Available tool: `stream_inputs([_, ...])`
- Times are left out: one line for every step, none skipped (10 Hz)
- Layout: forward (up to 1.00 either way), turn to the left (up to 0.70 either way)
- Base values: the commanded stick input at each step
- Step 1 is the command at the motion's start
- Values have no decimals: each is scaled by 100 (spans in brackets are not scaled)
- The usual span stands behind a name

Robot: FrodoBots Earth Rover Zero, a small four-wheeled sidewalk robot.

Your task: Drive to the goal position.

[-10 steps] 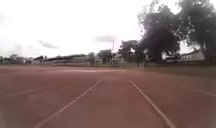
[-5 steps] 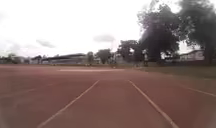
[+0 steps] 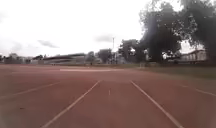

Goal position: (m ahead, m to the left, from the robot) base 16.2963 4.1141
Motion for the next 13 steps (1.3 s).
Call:
stream_inputs([30, 0])
stream_inputs([20, 0])
stream_inputs([9, 0])
stream_inputs([70, 0])
stream_inputs([70, 0])
stream_inputs([70, 0])
stream_inputs([70, 0])
stream_inputs([70, 0])
stream_inputs([70, 0])
stream_inputs([70, 0])
stream_inputs([70, 0])
stream_inputs([70, 0])
stream_inputs([70, 0])
